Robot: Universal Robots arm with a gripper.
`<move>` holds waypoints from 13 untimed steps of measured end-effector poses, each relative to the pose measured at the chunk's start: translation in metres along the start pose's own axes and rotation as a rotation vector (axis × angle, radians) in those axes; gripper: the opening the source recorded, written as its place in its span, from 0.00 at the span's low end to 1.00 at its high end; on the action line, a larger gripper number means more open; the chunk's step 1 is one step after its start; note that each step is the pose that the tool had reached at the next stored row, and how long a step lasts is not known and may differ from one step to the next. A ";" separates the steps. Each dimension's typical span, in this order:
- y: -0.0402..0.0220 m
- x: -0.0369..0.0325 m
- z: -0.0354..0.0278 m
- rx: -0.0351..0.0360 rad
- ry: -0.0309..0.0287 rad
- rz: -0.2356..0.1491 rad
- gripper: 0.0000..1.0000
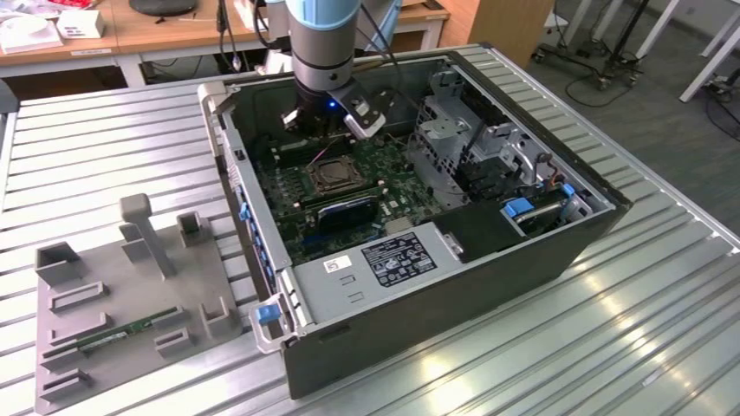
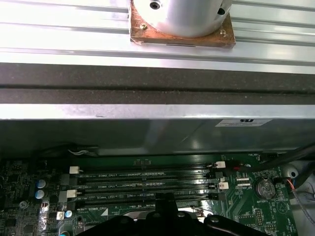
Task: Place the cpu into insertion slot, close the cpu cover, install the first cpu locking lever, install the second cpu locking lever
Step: 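Install the first cpu locking lever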
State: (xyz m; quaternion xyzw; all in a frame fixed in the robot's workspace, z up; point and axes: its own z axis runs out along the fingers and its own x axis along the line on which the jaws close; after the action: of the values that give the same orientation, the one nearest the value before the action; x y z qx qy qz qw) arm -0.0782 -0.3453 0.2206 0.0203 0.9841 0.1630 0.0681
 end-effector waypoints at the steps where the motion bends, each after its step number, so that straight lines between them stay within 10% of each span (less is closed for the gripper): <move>1: 0.0000 0.0000 0.0000 0.0002 0.0000 0.000 0.11; 13: -0.0002 -0.0024 0.0012 0.0023 -0.0002 0.000 0.11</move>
State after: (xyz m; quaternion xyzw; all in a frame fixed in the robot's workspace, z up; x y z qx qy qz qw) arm -0.0757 -0.3452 0.2198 0.0203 0.9843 0.1618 0.0682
